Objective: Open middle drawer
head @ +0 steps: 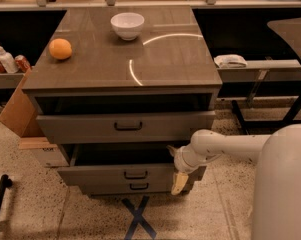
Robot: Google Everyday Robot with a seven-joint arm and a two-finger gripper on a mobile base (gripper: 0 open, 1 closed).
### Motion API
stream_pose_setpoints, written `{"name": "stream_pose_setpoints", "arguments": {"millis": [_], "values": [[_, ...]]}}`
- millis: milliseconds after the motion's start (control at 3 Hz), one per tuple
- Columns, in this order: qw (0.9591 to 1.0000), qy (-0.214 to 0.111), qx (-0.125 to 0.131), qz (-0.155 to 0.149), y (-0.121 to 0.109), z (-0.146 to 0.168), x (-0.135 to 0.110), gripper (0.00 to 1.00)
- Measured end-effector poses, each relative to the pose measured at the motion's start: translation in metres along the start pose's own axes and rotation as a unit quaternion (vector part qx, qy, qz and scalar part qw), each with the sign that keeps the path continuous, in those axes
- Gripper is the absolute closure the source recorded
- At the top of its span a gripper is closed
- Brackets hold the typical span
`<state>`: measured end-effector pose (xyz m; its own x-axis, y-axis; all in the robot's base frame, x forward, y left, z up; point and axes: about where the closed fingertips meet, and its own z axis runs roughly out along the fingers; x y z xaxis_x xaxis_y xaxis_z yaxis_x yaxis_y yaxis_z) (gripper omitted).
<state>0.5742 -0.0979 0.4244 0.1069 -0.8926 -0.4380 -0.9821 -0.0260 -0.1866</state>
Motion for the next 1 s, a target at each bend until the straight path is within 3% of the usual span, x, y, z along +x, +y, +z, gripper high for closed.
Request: {"name": "stream_pose_setpoints", "arguments": {"millis": [667,1000], "values": [[0.9982,-0.013,-0.055,-0.017,0.031,0.007,-0.015,0.00],[0.9966,-0.016,-0.079,-0.020,0.049,0.007,-0.019,0.15]]}}
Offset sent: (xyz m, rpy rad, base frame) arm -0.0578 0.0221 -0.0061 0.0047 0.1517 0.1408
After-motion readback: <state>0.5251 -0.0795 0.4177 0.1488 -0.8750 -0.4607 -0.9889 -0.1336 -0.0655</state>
